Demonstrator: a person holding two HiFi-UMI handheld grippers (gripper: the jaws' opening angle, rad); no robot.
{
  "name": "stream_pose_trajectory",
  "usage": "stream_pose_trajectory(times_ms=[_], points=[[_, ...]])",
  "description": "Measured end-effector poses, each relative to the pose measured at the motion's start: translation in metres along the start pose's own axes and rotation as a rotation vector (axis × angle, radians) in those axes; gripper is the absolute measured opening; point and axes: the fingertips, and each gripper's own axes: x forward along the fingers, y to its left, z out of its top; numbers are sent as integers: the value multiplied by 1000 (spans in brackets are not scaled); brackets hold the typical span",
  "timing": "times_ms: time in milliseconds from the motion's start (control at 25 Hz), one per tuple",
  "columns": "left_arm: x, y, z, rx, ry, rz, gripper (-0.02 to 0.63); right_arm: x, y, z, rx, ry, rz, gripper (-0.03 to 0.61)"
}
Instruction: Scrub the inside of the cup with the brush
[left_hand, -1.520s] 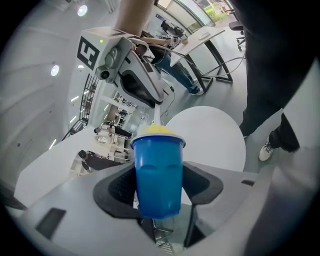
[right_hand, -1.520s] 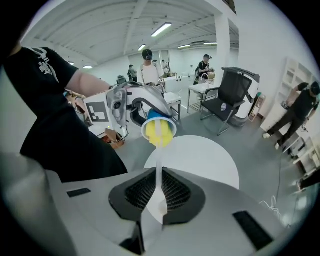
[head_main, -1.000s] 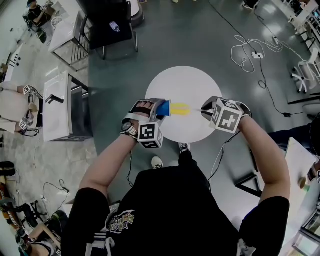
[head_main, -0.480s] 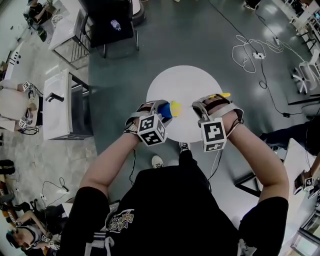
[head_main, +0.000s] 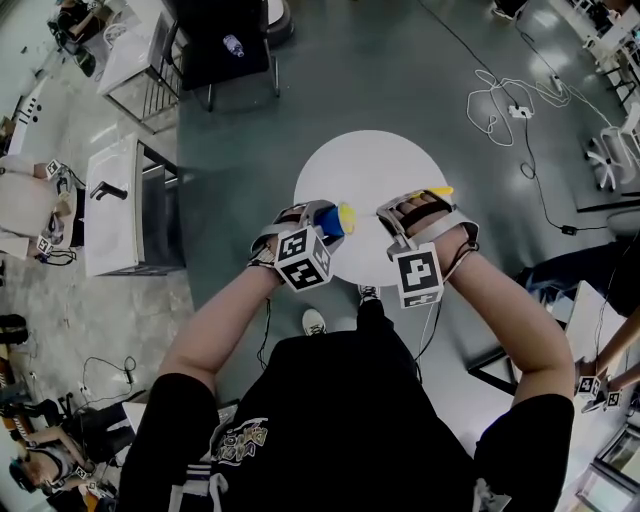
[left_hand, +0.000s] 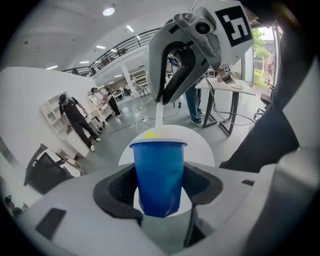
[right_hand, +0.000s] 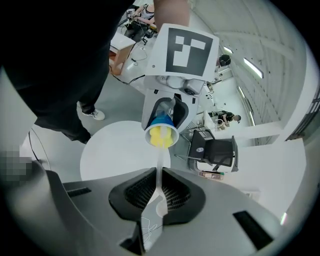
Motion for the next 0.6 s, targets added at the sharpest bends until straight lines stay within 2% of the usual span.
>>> stream_pose_trajectory(times_ms=[200, 360, 480, 600], points=[[0, 7, -3, 4, -17, 15, 262, 2, -2, -7, 33, -2, 8, 49], [3, 15, -15, 24, 6, 51, 262, 0, -2, -32, 95, 30, 4, 49], [3, 20, -16, -39, -38, 59, 262, -3, 0, -51, 263, 19, 8, 49], [1, 21, -5, -136, -139, 49, 262, -6, 4, -67, 520, -23, 9, 49]])
